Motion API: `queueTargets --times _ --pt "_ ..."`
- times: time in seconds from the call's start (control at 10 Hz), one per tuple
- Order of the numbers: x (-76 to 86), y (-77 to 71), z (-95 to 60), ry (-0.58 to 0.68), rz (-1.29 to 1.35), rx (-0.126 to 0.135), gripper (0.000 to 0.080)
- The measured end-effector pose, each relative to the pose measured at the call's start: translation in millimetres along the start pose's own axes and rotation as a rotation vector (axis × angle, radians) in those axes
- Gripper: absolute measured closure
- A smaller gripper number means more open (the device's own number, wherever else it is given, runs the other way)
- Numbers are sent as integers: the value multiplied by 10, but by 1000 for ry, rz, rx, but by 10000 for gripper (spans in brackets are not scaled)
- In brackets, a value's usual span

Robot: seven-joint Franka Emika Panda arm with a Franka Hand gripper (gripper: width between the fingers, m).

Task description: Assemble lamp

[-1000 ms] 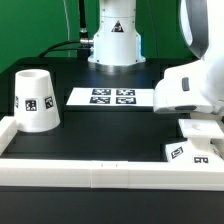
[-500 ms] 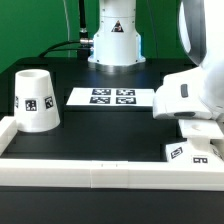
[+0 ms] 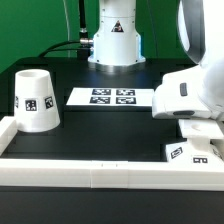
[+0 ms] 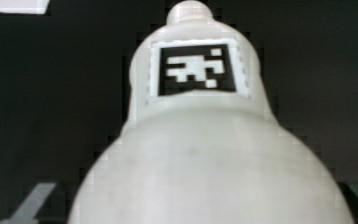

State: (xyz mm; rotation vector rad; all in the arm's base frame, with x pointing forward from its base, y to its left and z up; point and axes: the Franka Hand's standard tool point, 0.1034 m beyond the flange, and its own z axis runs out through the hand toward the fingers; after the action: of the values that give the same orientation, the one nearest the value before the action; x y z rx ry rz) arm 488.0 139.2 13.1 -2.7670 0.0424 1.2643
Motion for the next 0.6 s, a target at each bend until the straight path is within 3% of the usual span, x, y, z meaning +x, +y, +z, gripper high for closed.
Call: queueTargets --times 0.3,0.6 --pt "-380 140 -463 -26 -55 4 223" --pt "-559 237 -932 27 -97 20 223"
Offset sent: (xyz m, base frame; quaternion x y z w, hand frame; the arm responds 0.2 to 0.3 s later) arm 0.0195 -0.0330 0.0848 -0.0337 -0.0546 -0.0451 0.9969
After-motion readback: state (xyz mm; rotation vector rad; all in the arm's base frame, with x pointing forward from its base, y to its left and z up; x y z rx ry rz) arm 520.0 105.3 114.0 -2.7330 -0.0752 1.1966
